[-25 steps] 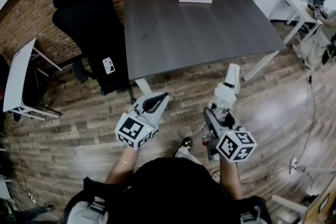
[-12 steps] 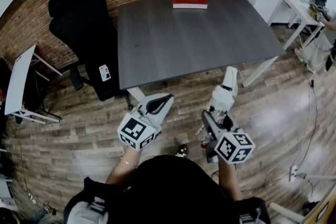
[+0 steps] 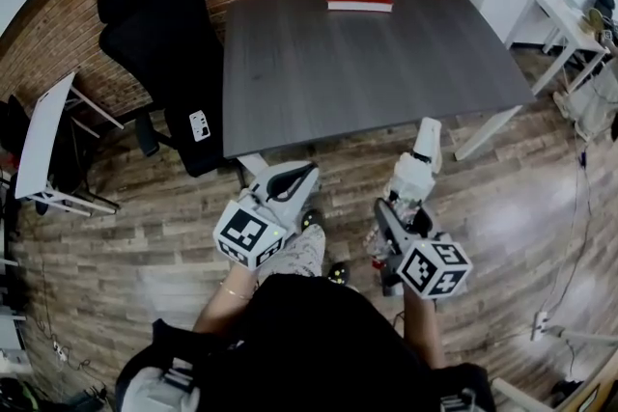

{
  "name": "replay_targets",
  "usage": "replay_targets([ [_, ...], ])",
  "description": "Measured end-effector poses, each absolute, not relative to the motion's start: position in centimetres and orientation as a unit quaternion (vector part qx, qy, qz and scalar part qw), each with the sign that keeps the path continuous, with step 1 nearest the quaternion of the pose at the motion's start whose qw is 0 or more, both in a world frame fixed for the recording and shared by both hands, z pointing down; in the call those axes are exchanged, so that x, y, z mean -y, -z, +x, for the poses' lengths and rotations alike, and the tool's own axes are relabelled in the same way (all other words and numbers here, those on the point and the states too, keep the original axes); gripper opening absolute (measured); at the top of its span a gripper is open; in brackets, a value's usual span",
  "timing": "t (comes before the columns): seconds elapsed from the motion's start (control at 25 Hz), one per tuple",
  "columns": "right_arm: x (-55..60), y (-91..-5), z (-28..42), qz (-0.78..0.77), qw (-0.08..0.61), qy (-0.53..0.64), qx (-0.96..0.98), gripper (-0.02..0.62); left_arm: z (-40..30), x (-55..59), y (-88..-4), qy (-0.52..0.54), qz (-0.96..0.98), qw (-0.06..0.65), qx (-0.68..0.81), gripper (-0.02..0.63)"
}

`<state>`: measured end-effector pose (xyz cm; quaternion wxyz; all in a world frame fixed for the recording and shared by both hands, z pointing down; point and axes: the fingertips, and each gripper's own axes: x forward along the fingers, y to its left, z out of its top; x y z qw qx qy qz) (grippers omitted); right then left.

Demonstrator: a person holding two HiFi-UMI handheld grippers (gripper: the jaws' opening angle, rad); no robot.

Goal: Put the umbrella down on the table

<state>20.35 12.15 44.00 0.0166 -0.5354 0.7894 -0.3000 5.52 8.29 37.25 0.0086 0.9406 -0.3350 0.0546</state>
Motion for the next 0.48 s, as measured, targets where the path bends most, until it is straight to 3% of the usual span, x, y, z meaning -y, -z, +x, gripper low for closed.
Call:
replay_targets([
  [0.48,-10.2,-43.5,22.3,-0.552,0.011,0.289,-0.782,0.291,10.9,-5.5,-37.3,-0.044,0.958,0.007,0.282,0.002],
])
